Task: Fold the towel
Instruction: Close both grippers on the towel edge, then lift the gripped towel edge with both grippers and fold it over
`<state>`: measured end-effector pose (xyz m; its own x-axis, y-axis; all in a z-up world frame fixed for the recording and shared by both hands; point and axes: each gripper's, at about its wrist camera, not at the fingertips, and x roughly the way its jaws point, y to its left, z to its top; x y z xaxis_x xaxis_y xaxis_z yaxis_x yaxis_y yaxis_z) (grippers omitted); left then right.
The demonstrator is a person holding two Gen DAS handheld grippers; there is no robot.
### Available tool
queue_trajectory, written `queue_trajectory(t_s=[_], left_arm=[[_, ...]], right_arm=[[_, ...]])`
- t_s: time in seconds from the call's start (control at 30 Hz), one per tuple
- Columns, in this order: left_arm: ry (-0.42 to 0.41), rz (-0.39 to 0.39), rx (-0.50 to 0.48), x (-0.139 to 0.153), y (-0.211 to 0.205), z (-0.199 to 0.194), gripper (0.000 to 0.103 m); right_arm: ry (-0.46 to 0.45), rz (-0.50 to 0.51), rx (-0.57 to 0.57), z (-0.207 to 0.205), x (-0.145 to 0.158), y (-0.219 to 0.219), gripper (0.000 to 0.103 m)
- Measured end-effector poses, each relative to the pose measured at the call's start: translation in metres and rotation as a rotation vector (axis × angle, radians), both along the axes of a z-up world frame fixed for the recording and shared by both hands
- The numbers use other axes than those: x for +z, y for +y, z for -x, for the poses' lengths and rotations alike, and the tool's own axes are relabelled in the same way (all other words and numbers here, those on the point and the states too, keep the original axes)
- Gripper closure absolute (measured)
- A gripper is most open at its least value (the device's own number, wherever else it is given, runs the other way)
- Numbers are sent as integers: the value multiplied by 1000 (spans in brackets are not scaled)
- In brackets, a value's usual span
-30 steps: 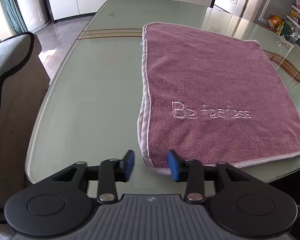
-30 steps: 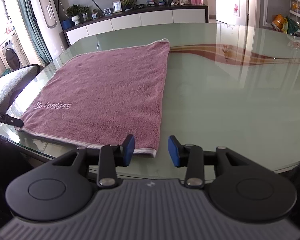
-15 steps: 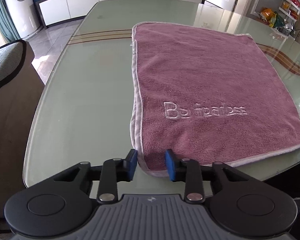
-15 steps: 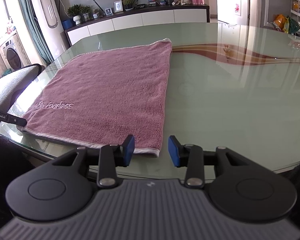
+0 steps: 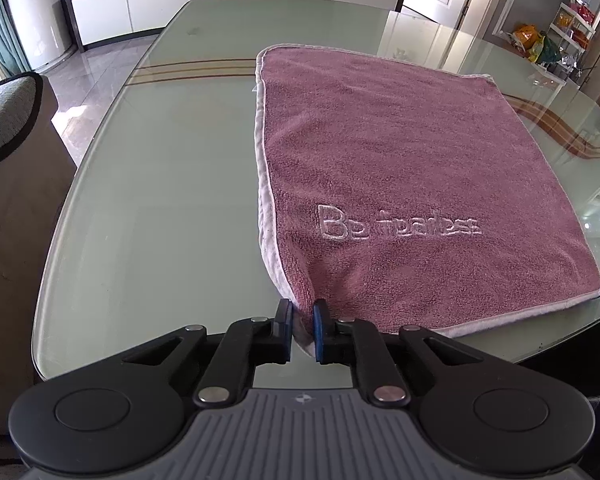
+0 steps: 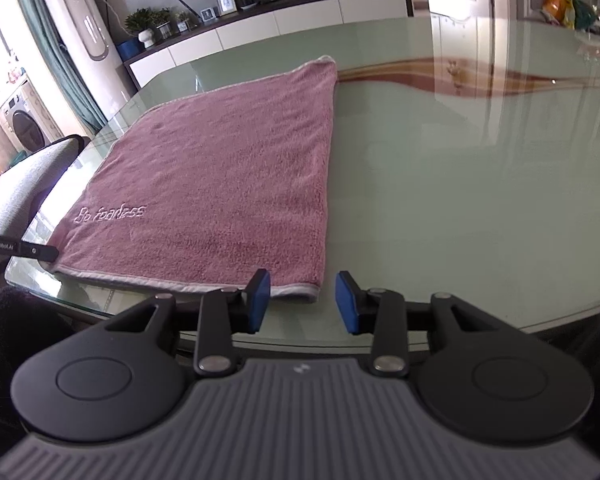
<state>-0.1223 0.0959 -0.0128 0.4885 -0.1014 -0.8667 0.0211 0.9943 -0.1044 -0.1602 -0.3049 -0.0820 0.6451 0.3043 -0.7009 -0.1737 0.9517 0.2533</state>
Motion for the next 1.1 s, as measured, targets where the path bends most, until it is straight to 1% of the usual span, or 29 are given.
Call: queue_trajectory(t_s=[0.1, 0.13, 0.17, 0.2, 0.3, 0.43, 0.6, 0.83, 1.1], left_arm=[[1, 9, 0, 1, 2, -1, 92], [1, 11, 0, 1, 2, -1, 92], [1, 11, -1, 1, 2, -1, 92], [0, 11, -2, 1, 3, -1, 92], [-3, 14, -2, 1, 3, 0, 92], [-7, 25, -4, 1, 7, 0, 93], [-17, 49, 5, 5, 12, 1, 93], [-84, 51, 2, 27, 15, -3, 93], [-132, 40, -12, 46, 11, -14, 93]], right_arm=[[18, -11, -12, -2, -3, 0, 71], [23, -12, -10, -3, -3, 1, 74], [31, -13, -6, -3, -3, 2, 84], [38, -13, -3, -4, -3, 2, 88], [49, -2, 1, -5, -1, 4, 91], [83, -56, -16, -11, 0, -4, 96], [51, -80, 1, -12, 15, -6, 97], [-1, -80, 15, -16, 35, -5, 98], [-71, -77, 24, -29, 61, -5, 98]])
